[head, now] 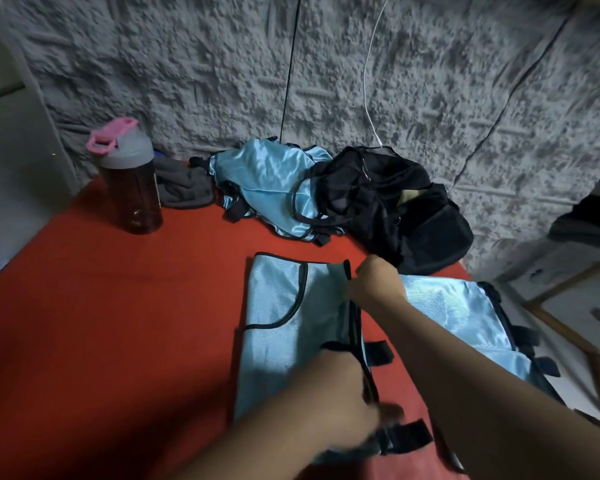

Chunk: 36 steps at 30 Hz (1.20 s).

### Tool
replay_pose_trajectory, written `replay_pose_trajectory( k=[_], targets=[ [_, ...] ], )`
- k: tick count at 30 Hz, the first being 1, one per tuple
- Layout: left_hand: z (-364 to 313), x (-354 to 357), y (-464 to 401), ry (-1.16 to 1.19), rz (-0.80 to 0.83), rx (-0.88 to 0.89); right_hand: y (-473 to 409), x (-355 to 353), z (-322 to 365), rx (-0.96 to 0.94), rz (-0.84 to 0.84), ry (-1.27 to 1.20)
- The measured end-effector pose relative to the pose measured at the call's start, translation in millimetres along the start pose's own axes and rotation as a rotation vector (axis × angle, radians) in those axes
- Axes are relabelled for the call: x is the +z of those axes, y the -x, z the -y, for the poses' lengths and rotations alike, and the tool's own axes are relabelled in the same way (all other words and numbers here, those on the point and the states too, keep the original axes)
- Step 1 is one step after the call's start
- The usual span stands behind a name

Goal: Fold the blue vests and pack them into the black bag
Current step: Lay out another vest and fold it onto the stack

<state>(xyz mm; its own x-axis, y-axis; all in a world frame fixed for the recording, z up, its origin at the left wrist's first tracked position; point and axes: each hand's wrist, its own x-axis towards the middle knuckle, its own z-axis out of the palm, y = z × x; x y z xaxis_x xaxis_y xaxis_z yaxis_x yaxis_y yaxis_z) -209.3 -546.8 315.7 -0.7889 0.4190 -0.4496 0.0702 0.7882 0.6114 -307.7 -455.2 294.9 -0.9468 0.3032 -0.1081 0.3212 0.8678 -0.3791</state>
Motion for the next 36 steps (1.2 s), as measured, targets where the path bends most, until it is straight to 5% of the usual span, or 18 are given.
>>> replay_pose_trajectory(
  k=[5, 10, 17, 23, 30, 36],
  targets=[
    [76, -43, 54, -0.300, -0.343, -0.084, 62, -17, 29, -0.284, -0.194, -0.150],
    [113, -38, 52, -0.434, -0.234, -0.081, 145, 41, 32, -0.580, 0.301, 0.056],
    [126, -16, 52, -0.560, -0.212, 0.038, 132, 32, -68, -0.341, 0.243, 0.484],
    [131, -23, 50, -0.480, -0.209, 0.060, 136, 9, -78, -0.269, 0.188, 0.395],
    [130, -10, 38, -0.464, -0.352, 0.147, 161, 45, -9, -0.557, 0.196, 0.333],
    [159, 11, 28, -0.558, -0.382, 0.114, 160, 75, -68, -0.393, 0.019, 0.368]
  ],
)
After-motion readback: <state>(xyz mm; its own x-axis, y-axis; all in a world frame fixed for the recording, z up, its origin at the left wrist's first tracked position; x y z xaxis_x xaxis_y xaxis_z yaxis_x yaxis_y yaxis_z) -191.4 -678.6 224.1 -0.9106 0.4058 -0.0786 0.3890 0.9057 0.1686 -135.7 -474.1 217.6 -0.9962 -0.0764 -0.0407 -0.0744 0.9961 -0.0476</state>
